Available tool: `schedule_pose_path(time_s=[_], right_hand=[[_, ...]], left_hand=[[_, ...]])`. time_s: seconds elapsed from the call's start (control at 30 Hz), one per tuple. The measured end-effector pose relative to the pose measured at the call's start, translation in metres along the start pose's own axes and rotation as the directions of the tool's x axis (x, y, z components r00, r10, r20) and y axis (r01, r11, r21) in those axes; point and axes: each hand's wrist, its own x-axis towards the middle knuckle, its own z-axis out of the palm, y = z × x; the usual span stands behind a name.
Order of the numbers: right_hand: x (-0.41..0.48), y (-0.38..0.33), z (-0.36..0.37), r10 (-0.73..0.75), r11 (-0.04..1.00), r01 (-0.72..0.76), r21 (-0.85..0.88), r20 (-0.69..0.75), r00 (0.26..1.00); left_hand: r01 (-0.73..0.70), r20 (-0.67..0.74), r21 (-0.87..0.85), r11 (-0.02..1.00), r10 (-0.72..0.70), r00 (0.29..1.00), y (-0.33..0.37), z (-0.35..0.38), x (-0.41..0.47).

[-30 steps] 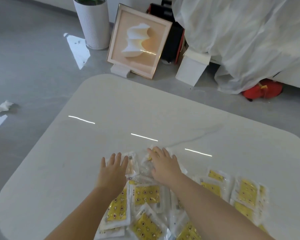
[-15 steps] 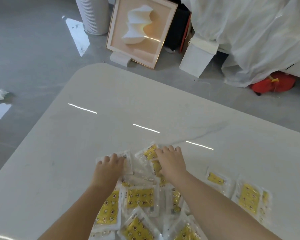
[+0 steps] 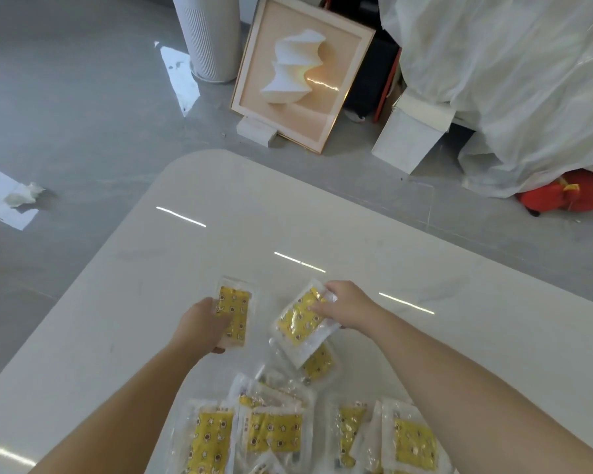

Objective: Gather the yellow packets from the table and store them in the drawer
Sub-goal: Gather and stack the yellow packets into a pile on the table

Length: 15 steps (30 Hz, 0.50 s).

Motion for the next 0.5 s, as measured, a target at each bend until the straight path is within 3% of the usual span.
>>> schedule_pose_path(time_s=[0.1,0.17,0.23,0.33,0.4,0.5], right_hand=[[0.024,-0.012,-0.006,0.099,0.979,-0.092,0.180,-0.029,0.995],[0.036,-0.018,-0.007,0.108,0.983,-0.106,0.147,-0.004,0.994],[0.042,-0.019,-0.007,0.061,0.989,-0.043,-0.139,0.124,0.990],[0.039,-0.016,0.006,0.038,0.812,0.182,-0.555,0.361,0.932],[0.030,-0.008,0.023,0.021,0.675,0.295,-0.676,0.418,0.908],[0.008,0.002,0.048,-0.159,0.529,0.400,-0.748,0.375,0.913]], left_hand=[[0.010,0.054,-0.083,0.996,-0.005,0.999,0.017,-0.007,0.027],[-0.046,0.096,0.010,0.999,0.045,0.994,0.029,-0.011,0.042],[-0.179,0.246,0.261,0.949,0.114,0.962,0.035,-0.014,0.053],[-0.377,0.564,0.572,0.729,-0.015,0.826,0.031,-0.015,0.056],[-0.464,0.655,0.639,0.614,-0.117,0.747,0.020,-0.010,0.049],[-0.498,0.677,0.644,0.581,-0.130,0.725,-0.001,0.001,0.029]])
